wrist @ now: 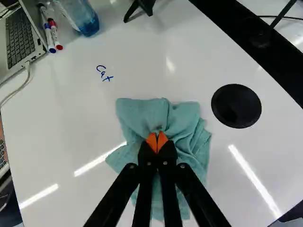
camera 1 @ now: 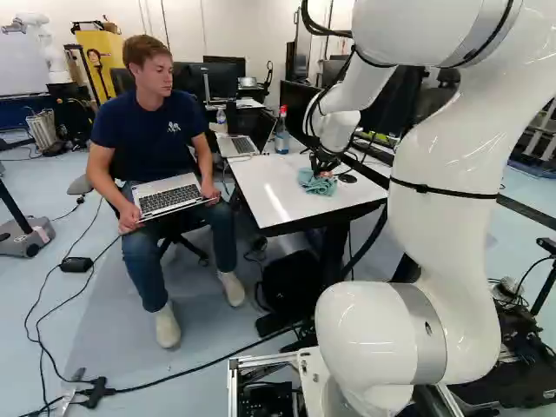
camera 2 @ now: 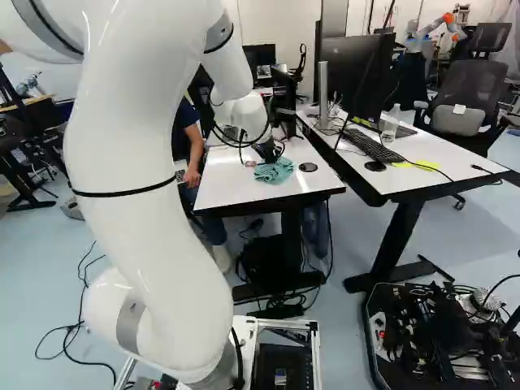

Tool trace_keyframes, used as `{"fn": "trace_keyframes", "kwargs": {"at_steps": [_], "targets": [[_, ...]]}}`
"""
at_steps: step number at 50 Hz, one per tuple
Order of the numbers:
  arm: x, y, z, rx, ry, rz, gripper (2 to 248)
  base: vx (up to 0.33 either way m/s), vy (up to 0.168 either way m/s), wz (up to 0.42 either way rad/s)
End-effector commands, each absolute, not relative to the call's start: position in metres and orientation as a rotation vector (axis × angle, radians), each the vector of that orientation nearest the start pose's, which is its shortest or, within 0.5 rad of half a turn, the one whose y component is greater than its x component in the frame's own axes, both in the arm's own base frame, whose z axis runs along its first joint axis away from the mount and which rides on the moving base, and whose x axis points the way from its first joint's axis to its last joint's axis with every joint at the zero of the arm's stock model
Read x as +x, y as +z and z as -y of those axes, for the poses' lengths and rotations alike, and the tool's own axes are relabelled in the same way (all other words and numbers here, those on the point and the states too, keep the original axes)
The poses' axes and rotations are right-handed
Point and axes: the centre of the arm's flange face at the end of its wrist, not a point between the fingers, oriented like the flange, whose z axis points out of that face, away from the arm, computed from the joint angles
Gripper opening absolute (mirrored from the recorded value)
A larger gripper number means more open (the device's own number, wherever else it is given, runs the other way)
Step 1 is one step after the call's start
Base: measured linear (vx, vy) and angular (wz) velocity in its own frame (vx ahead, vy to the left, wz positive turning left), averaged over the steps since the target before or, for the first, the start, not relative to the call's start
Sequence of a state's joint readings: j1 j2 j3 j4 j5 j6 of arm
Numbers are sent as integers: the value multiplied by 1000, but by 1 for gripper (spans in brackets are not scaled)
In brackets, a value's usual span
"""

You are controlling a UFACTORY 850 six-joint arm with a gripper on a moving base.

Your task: Clean the table with the green towel

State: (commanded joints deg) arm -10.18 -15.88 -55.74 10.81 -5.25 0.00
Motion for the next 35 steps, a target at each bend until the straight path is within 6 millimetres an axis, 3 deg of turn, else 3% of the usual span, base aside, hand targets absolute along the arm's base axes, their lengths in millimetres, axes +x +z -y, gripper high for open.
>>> {"fn": "trace_keyframes", "kwargs": {"at_steps": [22,35], "targets": [[523,434,132,-2932,-933,-644,22,0,0,0],[531,434,154,-2927,-946,-698,22,0,0,0]]}}
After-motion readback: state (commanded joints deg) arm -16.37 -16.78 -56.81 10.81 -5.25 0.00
